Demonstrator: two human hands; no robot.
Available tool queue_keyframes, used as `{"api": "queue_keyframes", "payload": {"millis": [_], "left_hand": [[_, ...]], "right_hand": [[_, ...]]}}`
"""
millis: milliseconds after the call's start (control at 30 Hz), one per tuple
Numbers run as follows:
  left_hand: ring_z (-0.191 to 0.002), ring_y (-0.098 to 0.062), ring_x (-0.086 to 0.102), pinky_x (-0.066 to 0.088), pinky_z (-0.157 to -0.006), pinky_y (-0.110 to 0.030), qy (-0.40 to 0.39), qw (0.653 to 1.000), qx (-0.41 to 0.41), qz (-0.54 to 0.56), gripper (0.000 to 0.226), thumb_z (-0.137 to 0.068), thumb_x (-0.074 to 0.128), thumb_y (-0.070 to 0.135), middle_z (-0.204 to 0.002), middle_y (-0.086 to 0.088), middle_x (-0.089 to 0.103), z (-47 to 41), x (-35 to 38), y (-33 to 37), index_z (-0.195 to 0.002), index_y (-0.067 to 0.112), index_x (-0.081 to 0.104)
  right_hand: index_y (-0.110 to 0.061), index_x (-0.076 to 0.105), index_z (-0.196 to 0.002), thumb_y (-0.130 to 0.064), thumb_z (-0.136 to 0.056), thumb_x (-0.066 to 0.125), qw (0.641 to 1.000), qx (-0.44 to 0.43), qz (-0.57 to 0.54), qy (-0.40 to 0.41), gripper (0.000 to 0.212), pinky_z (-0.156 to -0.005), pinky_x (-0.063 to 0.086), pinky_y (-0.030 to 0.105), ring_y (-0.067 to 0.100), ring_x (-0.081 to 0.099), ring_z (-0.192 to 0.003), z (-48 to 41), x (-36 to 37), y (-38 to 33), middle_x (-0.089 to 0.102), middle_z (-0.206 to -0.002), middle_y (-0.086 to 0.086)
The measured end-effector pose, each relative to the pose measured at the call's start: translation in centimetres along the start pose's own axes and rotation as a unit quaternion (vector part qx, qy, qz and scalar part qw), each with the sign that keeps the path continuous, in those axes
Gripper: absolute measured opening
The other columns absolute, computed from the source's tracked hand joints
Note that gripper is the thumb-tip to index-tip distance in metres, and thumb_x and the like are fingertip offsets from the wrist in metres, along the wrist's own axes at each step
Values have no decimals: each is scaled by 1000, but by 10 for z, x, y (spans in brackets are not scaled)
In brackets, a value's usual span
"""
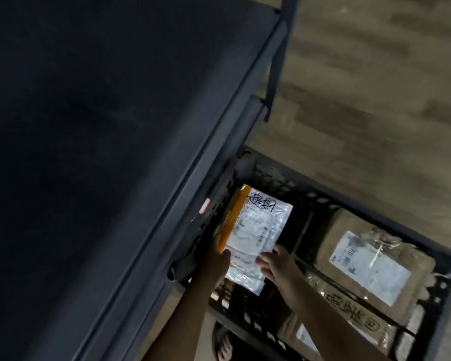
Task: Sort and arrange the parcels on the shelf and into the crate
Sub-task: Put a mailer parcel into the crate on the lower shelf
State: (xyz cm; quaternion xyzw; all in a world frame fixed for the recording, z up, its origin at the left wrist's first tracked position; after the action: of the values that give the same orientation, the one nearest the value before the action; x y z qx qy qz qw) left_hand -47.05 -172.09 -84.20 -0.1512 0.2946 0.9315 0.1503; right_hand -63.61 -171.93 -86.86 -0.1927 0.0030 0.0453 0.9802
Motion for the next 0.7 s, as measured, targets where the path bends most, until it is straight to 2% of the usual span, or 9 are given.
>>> {"api": "queue_keyframes", "payload": {"millis": [67,167,300,333,400,500,567,633,700], "left_hand": [[-130,-35,44,38,-108,-48,2,1000,-4,-12,57,-95,44,12,-147,-10,40,-18,6,-6,-150,19,27],[-131,-28,43,36,-110,-44,-2,999,-21,-33,57,-94,47,13,-147,-11,41,-43,13,-20,-148,17,30],[-142,-26,30,28,-115,-46,-24,998,-18,-51,64,-96,48,14,-157,-9,25,-60,17,-37,-152,17,18],[-143,-27,27,28,-115,-47,-24,998,-19,-59,65,-96,48,16,-158,-9,21,-63,17,-40,-153,17,16],[-144,-28,25,28,-114,-45,-12,995,-28,-92,66,-97,49,19,-159,-11,16,-67,18,-44,-153,16,14],[-147,-27,14,21,-118,-45,-1,991,-25,-132,73,-97,48,20,-161,-9,3,-61,22,-43,-154,18,3],[-149,-26,6,15,-120,-44,-3,990,-21,-143,74,-98,47,19,-162,-7,-4,-52,22,-41,-154,19,-2],[-149,-25,6,16,-120,-44,-9,992,-20,-127,73,-97,46,17,-162,-5,-5,-39,19,-42,-154,20,-1],[-149,-24,9,18,-119,-41,-22,993,-24,-117,71,-98,44,16,-162,-4,-3,-16,13,-37,-154,17,1]], "right_hand": [[-5,32,-141,-1,-92,50,1000,1,3,-3,52,-47,37,18,11,44,-52,-22,6,6,51,-66,5],[-5,34,-141,-1,-91,50,1000,0,15,-13,52,-46,34,22,12,44,-49,-48,16,16,51,-64,6],[-3,40,-135,0,-89,51,999,-5,31,8,47,-42,36,22,14,44,-50,-77,21,27,51,-66,6],[-3,41,-135,-1,-89,52,998,-16,47,23,48,-41,36,21,13,45,-51,-81,22,28,51,-72,5],[-5,40,-137,-2,-87,57,994,-50,86,47,53,-37,38,15,8,46,-58,-83,26,28,48,-100,8],[-10,35,-140,-3,-84,59,990,-57,116,60,61,-42,40,12,7,43,-70,-76,27,33,31,-134,18],[-16,30,-145,-8,-87,59,989,-36,134,46,65,-49,44,11,11,47,-79,-62,25,35,23,-141,20],[-16,29,-147,-13,-90,57,985,-18,168,27,64,-71,50,17,20,50,-96,-43,25,35,20,-146,20],[-15,30,-146,-10,-89,58,991,-12,132,30,64,-66,48,25,25,51,-97,-18,20,34,28,-143,22]]}}
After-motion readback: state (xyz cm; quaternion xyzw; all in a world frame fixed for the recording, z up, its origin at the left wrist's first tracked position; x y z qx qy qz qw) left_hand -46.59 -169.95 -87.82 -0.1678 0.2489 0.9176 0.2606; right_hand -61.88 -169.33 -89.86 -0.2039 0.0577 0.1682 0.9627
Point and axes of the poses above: each hand's wrist, its own z-axis away from the middle knuckle, its own x-axis out of the palm, y = z × x, the point moved 8 cm from there along -z, towards the middle knuckle
